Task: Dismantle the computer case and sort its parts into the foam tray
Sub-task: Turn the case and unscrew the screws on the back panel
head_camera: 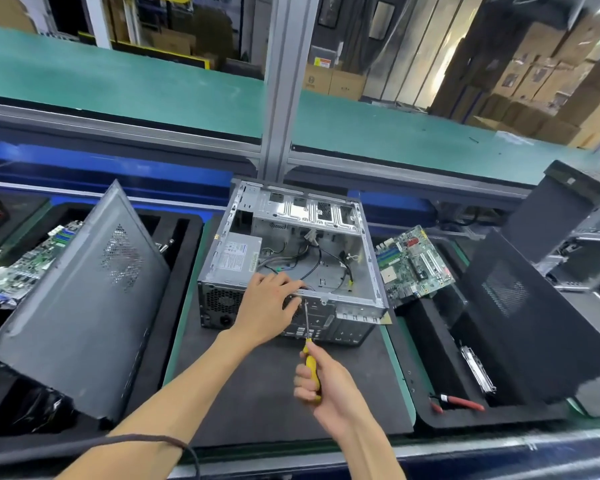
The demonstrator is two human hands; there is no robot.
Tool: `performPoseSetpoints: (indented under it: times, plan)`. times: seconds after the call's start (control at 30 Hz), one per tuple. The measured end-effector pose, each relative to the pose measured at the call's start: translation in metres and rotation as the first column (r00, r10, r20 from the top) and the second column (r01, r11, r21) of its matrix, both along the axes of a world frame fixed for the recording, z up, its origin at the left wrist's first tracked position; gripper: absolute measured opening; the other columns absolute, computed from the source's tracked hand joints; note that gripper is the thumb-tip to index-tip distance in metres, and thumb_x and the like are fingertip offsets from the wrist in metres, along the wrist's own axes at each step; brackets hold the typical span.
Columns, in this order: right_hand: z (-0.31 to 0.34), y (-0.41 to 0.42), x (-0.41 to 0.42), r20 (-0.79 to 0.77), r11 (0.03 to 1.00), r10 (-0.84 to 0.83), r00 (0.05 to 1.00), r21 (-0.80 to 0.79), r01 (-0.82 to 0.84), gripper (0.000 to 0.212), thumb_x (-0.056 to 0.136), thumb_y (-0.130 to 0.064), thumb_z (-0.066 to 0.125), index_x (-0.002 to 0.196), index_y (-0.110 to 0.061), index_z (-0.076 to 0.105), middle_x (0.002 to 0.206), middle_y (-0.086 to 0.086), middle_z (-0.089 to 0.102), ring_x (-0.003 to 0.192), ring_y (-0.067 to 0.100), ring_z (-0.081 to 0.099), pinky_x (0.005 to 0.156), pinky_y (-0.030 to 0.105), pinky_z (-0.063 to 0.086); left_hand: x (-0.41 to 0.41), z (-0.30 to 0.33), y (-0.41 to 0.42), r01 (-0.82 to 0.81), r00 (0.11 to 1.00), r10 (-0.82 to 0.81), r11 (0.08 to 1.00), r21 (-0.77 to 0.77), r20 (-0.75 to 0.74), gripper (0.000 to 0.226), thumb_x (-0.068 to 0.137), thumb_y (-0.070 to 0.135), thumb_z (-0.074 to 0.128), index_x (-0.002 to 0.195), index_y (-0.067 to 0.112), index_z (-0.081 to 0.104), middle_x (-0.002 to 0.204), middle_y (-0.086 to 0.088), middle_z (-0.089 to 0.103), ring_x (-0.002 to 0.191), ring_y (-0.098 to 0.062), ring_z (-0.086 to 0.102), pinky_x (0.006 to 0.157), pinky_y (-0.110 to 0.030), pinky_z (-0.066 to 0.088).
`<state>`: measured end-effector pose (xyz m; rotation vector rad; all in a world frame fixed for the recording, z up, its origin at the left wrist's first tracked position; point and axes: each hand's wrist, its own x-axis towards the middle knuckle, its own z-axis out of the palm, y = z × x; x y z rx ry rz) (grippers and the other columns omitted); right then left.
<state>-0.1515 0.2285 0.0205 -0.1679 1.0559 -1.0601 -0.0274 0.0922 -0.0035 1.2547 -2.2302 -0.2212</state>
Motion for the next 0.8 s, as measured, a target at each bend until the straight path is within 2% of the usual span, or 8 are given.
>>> performPoseSetpoints:
  times: [0.1, 0.2, 0.3, 0.37, 0.43, 0.57, 0.67, 0.8]
  plan:
    - [-0.003, 0.003, -0.003, 0.141, 1.0, -0.018, 0.99, 0.01, 0.017, 0.026, 0.1, -0.017, 0.043, 0.107, 0.003, 0.057, 0.068, 0.007, 0.045, 0.051, 0.016, 0.038, 0.046, 0.027, 0.034, -0.001, 0.0, 0.0, -0.006, 1.0, 0.006, 1.0, -0.003, -0.007, 0.029, 0.098, 0.036, 0.055, 0.126, 0.033, 0.065, 0.107, 0.01, 0.064, 0.1, -0.014, 0.057, 0.095, -0.034, 0.032]
    - [-0.009, 0.007, -0.001, 0.143, 0.999, -0.04, 0.989, 0.014, 0.038, 0.024, 0.104, -0.014, 0.042, 0.108, 0.003, 0.058, 0.072, 0.009, 0.05, 0.055, 0.017, 0.045, 0.048, 0.027, 0.038, 0.0, 0.001, 0.0, -0.003, 1.0, 0.003, 1.0, -0.006, -0.005, 0.029, 0.098, 0.036, 0.055, 0.126, 0.032, 0.065, 0.107, 0.009, 0.064, 0.1, -0.015, 0.057, 0.095, -0.034, 0.032]
    - [-0.011, 0.008, 0.003, 0.044, 0.995, -0.088, 0.995, -0.045, 0.09, 0.007, 0.1, -0.012, 0.056, 0.101, -0.006, 0.052, 0.068, 0.005, 0.049, 0.05, 0.01, 0.036, 0.037, 0.019, 0.028, 0.0, 0.002, 0.001, -0.004, 1.0, 0.004, 1.0, 0.002, 0.003, 0.029, 0.098, 0.036, 0.055, 0.126, 0.033, 0.065, 0.107, 0.009, 0.063, 0.1, -0.015, 0.056, 0.096, -0.034, 0.032]
    - [-0.011, 0.008, 0.003, -0.002, 0.986, -0.149, 0.989, -0.072, 0.149, 0.017, 0.093, -0.013, 0.066, 0.093, -0.01, 0.048, 0.062, 0.0, 0.041, 0.046, 0.008, 0.027, 0.033, 0.017, 0.02, 0.0, 0.002, 0.001, -0.009, 1.0, 0.009, 1.0, -0.006, -0.004, 0.029, 0.098, 0.036, 0.055, 0.125, 0.032, 0.066, 0.106, 0.009, 0.063, 0.099, -0.015, 0.057, 0.096, -0.034, 0.032]
    - [-0.009, 0.007, 0.0, 0.047, 0.989, -0.142, 0.989, -0.031, 0.143, 0.018, 0.098, -0.022, 0.062, 0.092, -0.008, 0.053, 0.062, 0.0, 0.036, 0.046, 0.009, 0.025, 0.036, 0.019, 0.018, 0.0, 0.0, 0.001, -0.011, 1.0, 0.011, 1.0, -0.016, -0.002, 0.028, 0.098, 0.035, 0.056, 0.124, 0.031, 0.066, 0.105, 0.009, 0.063, 0.098, -0.015, 0.057, 0.095, -0.034, 0.032]
    - [-0.007, 0.008, -0.001, 0.136, 0.997, -0.07, 0.988, 0.033, 0.066, 0.032, 0.104, -0.022, 0.041, 0.107, 0.003, 0.061, 0.07, 0.007, 0.047, 0.055, 0.016, 0.04, 0.048, 0.026, 0.033, 0.0, -0.001, 0.0, -0.007, 1.0, 0.006, 1.0, -0.02, -0.011, 0.028, 0.098, 0.033, 0.057, 0.124, 0.03, 0.067, 0.104, 0.01, 0.064, 0.097, -0.015, 0.057, 0.094, -0.033, 0.031]
    - [-0.006, 0.009, 0.002, 0.104, 0.998, -0.057, 0.993, 0.01, 0.057, 0.014, 0.102, -0.014, 0.054, 0.101, -0.001, 0.058, 0.075, 0.011, 0.057, 0.059, 0.019, 0.054, 0.05, 0.027, 0.044, 0.0, 0.0, 0.0, -0.004, 1.0, 0.004, 1.0, -0.017, -0.007, 0.028, 0.098, 0.033, 0.057, 0.125, 0.03, 0.067, 0.105, 0.009, 0.064, 0.097, -0.016, 0.057, 0.095, -0.034, 0.032]
    - [-0.005, 0.004, 0.004, -0.007, 0.999, -0.012, 1.0, -0.029, 0.012, 0.016, 0.1, -0.019, 0.06, 0.096, -0.01, 0.048, 0.062, 0.0, 0.038, 0.047, 0.009, 0.029, 0.038, 0.019, 0.023, 0.0, 0.0, 0.001, -0.003, 1.0, 0.003, 1.0, -0.023, -0.005, 0.028, 0.098, 0.033, 0.057, 0.124, 0.029, 0.067, 0.105, 0.009, 0.064, 0.096, -0.017, 0.058, 0.095, -0.035, 0.033]
